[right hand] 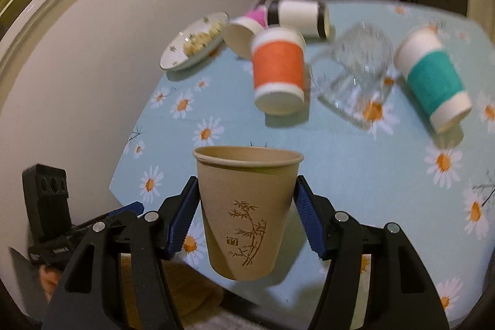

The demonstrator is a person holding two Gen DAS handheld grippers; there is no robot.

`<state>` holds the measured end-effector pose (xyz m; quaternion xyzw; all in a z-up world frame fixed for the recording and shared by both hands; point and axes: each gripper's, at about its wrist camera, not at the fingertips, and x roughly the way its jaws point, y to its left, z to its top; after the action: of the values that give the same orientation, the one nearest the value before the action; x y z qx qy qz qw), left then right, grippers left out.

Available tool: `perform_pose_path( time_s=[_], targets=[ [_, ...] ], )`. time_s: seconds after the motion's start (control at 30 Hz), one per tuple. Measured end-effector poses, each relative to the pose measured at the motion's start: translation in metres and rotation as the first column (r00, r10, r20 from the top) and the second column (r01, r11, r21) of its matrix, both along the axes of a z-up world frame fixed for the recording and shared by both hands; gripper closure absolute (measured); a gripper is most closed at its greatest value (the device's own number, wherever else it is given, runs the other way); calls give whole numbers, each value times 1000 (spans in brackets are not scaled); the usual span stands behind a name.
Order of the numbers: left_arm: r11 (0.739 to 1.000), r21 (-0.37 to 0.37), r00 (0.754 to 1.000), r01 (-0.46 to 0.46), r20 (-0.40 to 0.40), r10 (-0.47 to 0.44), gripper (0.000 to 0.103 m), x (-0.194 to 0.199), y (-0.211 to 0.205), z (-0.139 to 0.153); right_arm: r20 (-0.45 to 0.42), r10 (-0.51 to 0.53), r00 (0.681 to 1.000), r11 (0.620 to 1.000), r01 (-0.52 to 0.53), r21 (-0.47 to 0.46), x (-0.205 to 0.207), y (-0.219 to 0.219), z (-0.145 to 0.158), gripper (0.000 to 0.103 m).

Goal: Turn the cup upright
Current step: 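Lift the tan cup with the right gripper and rotate it rim-up, then lower the upright tan cup onto the tablecloth and open the right gripper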

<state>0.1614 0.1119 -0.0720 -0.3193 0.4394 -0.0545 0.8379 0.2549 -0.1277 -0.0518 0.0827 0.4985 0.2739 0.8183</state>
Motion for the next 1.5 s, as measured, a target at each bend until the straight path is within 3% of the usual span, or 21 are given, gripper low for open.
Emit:
perform_pose_path(
  time_s=[0.13, 0.23, 0.4, 0.7, 0.83, 0.93, 1.0, 1.1, 1.3, 1.5],
  targets=[
    [1000, -3, 999, -12, 42, 12, 22, -6, 5, 7, 154, -42, 987, 999, 46, -24, -22, 5, 4, 41],
    [999, 22, 997, -33, 74, 32, 22, -11, 8, 13, 266, -107, 958, 993, 119, -28, -36, 5, 0, 41],
    [997, 6, 992, -77, 100, 76, 22, -19, 19, 17, 467, -114, 877, 974, 191, -121, -49, 21, -9, 41],
    [992, -73, 988, -101, 111, 109, 22, -26, 33, 14, 589, -175, 789, 959, 271, -79, -59, 35, -13, 41],
    [992, -66, 987, -107, 115, 114, 22, -28, 33, 14, 634, -209, 744, 933, 346, -99, -63, 40, -23, 41],
    [993, -56, 985, -107, 127, 113, 22, -29, 32, 16, 633, -211, 745, 924, 363, -119, -68, 38, -35, 41],
    [994, -48, 984, -103, 140, 108, 22, -29, 30, 18, 608, -193, 770, 931, 339, -135, -66, 38, -42, 41],
    [994, -44, 984, -98, 143, 103, 22, -29, 29, 18, 609, -193, 769, 927, 346, -143, -71, 36, -47, 41],
    [995, -34, 984, -90, 150, 94, 22, -28, 26, 19, 513, -285, 810, 909, 398, -124, -74, 23, -71, 44],
    [996, -2, 985, -88, 150, 87, 22, -28, 23, 19, 530, -281, 800, 903, 407, -136, -79, 22, -72, 45]
  ],
)
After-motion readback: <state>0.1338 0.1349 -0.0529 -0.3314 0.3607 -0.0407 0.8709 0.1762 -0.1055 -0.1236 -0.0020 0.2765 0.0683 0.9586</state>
